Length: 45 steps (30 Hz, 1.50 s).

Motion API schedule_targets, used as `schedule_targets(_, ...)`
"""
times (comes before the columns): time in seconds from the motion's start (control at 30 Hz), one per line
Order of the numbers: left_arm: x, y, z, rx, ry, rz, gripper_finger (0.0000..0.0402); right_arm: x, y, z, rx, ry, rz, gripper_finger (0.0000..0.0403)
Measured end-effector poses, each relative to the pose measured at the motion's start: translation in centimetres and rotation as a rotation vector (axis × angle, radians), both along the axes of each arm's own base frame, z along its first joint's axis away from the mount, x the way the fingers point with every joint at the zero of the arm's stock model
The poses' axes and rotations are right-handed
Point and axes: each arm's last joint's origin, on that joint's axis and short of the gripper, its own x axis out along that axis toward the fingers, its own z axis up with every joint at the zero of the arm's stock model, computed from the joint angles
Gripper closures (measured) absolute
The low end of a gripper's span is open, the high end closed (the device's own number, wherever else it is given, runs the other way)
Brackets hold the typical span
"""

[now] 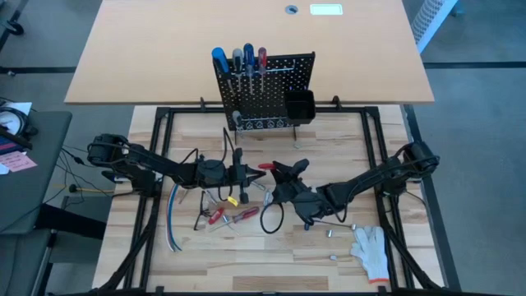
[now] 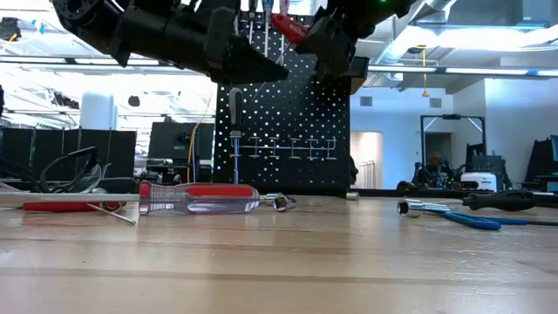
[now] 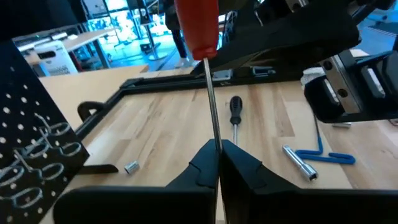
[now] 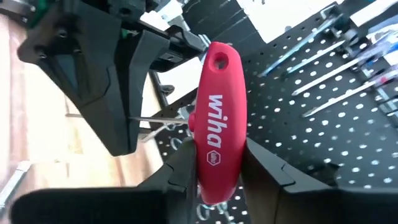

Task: Hang tools onto peg board
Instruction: Hang the allen wrench on the pegboard

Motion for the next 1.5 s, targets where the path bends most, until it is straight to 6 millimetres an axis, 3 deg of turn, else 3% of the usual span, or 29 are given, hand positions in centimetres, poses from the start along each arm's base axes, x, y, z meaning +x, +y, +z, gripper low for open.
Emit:
schedule_targets(0.13, 0.0, 0.4, 0.0, -0.018, -0.002, -0.027, 0.0401, -0.5, 0.5, 0.1, 0.05, -0.015, 0.036, 0.0223)
schedule_targets(0.27, 0.1, 0.7, 0.2, -0.025, -0.015, -0.073, 0.0401, -2.2, 0.2, 1.3, 0.211, -0.028, 0.117, 0.0134)
schedule_targets(0.47, 0.2, 0.8, 0.2, -0.028, -0.013, -0.175, 0.0401, -5.7, -1.3, 3.6, 0.549, -0.022, 0.177, 0.0107)
schedule_targets(0.57, 0.2, 1.0, 0.2, -0.037, -0.015, -0.239, 0.0401, -6.4, -1.7, 4.4, 0.65, -0.057, 0.211, 0.0115)
schedule_targets(0.73, 0.2, 1.2, 0.2, -0.059, -0.017, -0.294, 0.0401, -5.9, -1.7, 2.9, 0.707, -0.11, 0.354, 0.0125)
schedule_targets(0.93, 0.2, 1.2, 0.2, -0.06, -0.017, -0.298, 0.0401, -5.7, -2.9, 1.8, 0.694, -0.296, 0.412, 0.0152)
schedule_targets(1.1, 0.2, 1.2, 0.2, -0.061, -0.017, -0.301, 0.0401, -5.4, -3.7, 2.1, 0.722, -0.358, 0.521, 0.0206)
schedule_targets(1.37, 0.2, 1.2, 0.3, -0.071, -0.023, -0.299, 0.0401, -5.3, -4.0, 2.0, 0.737, -0.344, 0.547, 0.0341)
schedule_targets(1.5, 0.2, 1.2, 0.2, -0.08, -0.02, -0.279, 0.0401, -5.6, -3.6, 2.1, 0.73, -0.332, 0.538, 0.0354)
